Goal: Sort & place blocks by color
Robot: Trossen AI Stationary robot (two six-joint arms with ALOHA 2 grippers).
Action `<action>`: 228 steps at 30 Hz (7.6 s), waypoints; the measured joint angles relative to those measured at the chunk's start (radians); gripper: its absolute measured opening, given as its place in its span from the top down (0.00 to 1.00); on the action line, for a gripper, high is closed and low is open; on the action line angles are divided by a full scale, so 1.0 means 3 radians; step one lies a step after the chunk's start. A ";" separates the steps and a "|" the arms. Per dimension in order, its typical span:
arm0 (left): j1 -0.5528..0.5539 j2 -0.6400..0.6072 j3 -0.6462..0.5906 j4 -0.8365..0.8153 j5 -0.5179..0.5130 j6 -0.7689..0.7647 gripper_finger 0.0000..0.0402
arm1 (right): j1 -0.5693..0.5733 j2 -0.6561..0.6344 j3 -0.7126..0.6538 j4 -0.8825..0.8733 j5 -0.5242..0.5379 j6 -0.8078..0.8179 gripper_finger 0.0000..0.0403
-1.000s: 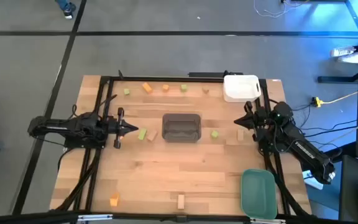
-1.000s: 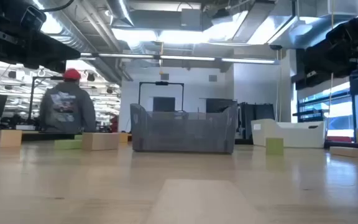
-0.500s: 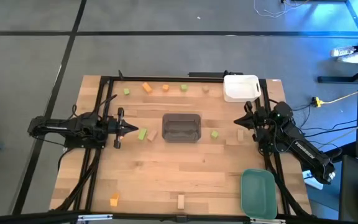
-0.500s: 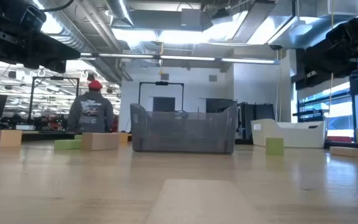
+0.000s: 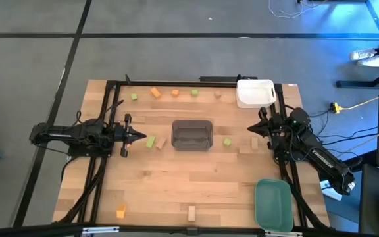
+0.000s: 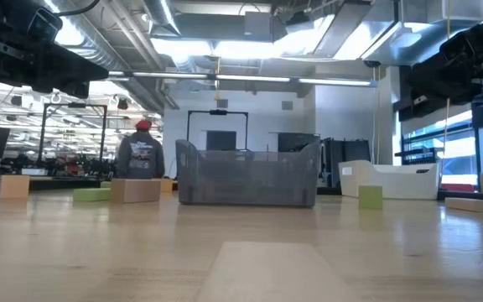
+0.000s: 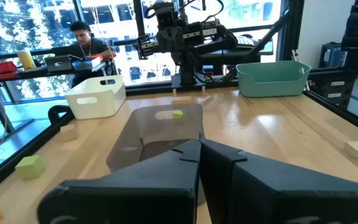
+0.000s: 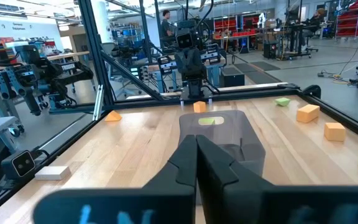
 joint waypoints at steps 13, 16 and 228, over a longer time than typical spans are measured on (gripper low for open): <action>0.0000 0.0000 0.0000 0.0000 0.0000 0.0000 1.00 | 0.0000 0.0001 0.0000 -0.0001 0.0001 0.0001 1.00; 0.0000 -0.0001 0.0000 -0.0001 -0.0001 0.0000 1.00 | 0.0001 0.0000 0.0000 -0.0001 0.0001 0.0002 1.00; 0.0003 0.1948 0.2588 -0.2125 -0.0427 -0.0085 1.00 | 0.2207 0.6447 0.4981 -0.4335 0.3531 0.0250 0.67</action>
